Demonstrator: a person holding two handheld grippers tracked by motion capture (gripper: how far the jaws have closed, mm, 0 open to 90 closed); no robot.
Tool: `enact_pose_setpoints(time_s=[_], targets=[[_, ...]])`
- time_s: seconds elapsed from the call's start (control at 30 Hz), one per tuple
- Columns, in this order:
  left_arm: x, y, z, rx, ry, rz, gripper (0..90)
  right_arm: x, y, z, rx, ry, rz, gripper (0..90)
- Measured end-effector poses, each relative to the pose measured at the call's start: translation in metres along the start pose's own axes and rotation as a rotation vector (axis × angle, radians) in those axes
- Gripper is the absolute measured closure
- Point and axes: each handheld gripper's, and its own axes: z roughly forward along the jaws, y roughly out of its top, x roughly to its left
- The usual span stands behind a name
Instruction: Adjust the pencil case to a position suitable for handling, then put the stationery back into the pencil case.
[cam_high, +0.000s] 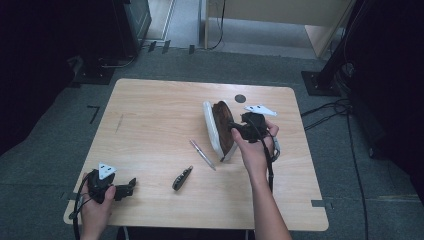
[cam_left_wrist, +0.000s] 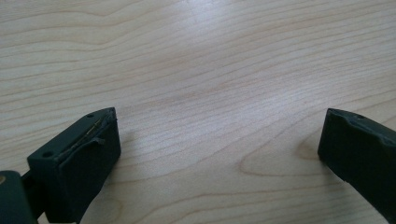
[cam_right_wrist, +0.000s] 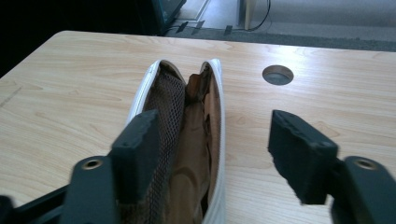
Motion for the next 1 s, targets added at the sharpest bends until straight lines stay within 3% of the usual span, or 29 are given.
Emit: enact_pose_setpoints(time_s=[0.07,0.1,0.2,0.33,0.73,1.0], targets=[[0.0,0.0,0.0,-0.001,-0.001,-0.002,0.0,-0.004,-0.002,-0.005,-0.009,0.016,0.001,25.2],[0.0,0.0,0.0,0.0,-0.001,-0.001,0.0,-0.007,-0.004,-0.01,-0.003,0.005,-0.007,18.1],[0.0,0.0,0.0,0.0,0.0,-0.001,0.0,-0.01,-0.007,-0.014,-0.007,-0.01,-0.023,16.5],[0.0,0.0,0.0,0.0,0.0,0.0,0.0,-0.022,-0.012,-0.03,-0.015,-0.001,-0.017,17.0],[-0.001,0.0,0.0,-0.001,-0.003,-0.001,0.0,-0.035,-0.038,-0.051,-0.034,0.023,0.0,20.4],[0.0,0.0,0.0,-0.001,-0.004,0.0,0.0,-0.044,-0.053,-0.065,-0.054,0.032,0.005,30.5]])
